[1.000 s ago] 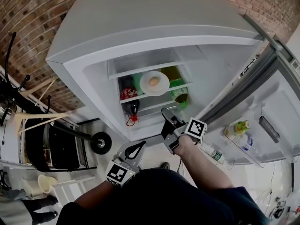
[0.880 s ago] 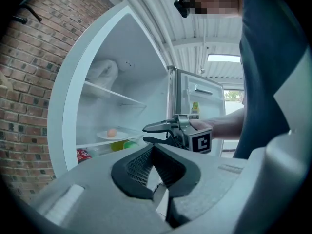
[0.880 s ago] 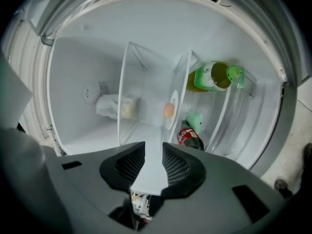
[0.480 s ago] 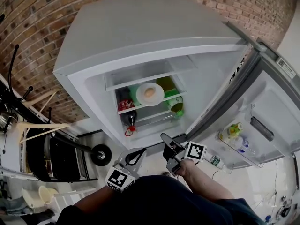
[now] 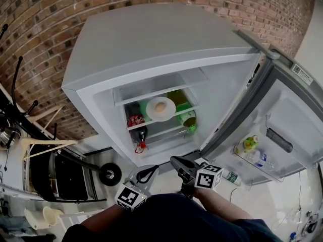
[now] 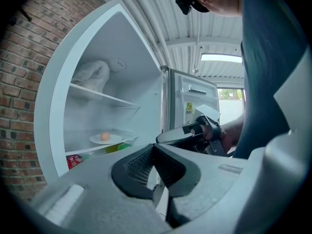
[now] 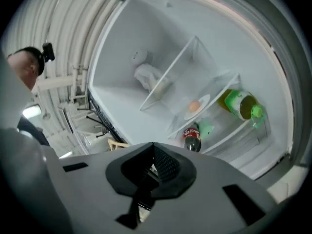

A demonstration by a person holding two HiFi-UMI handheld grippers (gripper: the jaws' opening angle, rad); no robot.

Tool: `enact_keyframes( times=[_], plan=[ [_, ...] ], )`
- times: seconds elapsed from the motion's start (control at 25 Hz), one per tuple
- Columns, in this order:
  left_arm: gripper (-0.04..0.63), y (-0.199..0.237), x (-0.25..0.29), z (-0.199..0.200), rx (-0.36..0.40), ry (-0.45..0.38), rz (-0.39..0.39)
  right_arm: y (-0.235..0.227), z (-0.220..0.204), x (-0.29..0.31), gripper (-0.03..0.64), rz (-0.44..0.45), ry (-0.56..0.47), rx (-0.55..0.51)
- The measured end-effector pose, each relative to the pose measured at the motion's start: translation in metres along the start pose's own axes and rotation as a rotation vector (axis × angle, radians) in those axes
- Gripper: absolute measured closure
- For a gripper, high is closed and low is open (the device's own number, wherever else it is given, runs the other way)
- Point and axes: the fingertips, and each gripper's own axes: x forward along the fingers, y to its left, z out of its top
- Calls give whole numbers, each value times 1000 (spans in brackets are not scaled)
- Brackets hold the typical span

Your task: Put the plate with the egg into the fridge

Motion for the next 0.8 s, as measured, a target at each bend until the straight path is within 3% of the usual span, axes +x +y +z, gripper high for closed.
enact_keyframes(
  times=[0.24,0.6,0.8],
  plan=[
    [591,-1,0,0,-7,2,-8,14,-15,6,606,-31,85,-364],
    [591,-2,-3,-1,-16,-7,-2,31,-29,10,606,-64,119,-706],
    [591,-5,-3,-1,-33,-2,-7,33,-36,9,606,-85,141,-790]
  ],
)
